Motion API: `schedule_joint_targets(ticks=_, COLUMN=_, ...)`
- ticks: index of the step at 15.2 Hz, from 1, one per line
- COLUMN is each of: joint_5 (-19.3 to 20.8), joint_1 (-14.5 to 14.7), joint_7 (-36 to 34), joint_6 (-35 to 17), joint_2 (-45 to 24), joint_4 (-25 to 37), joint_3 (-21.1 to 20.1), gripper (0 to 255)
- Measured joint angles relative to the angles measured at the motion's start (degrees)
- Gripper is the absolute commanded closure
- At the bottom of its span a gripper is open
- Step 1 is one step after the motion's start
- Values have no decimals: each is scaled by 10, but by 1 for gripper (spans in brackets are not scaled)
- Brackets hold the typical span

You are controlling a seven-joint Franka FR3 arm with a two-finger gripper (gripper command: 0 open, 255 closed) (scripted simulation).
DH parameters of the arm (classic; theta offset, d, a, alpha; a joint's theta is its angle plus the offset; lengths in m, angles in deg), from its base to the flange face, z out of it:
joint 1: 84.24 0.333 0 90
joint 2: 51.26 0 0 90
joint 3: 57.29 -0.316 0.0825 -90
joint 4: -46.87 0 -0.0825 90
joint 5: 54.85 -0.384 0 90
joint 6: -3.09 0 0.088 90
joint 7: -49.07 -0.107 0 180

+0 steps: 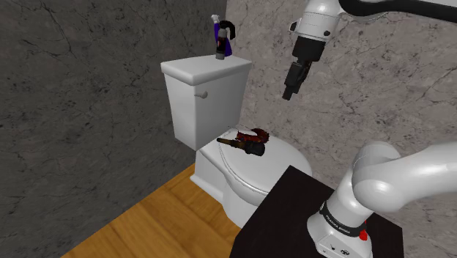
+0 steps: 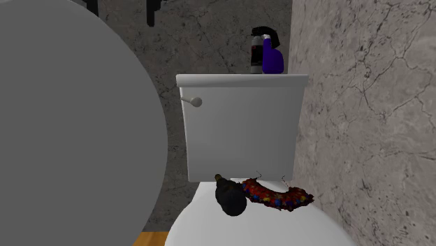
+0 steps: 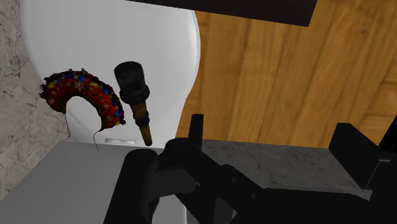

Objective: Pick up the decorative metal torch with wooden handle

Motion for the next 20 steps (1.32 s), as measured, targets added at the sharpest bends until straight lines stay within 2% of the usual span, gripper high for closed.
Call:
schedule_joint_targets(ticks=2, joint_5=2, joint_1=0, joint_7=3, joint_6=-8, joint_2=-8, joint_4=-1, joint_3=2, gripper=0)
schedule_joint_targets(ticks=6, joint_5=15, joint_1=-4, joint_7=29, joint_6=-56, joint_2=-45, joint_4=-26, joint_3=19, gripper=0)
schedule_joint_targets(ticks=11, joint_5=30, joint_1=-8, joint_7=63, joint_6=-136, joint_2=-122, joint_4=-48, joint_3=41, gripper=0)
schedule_joint_targets(ticks=20, joint_5=46, joint_1=-18, joint_7=130, joint_6=-261, joint_2=-291, joint_4=-37, joint_3=84, gripper=0)
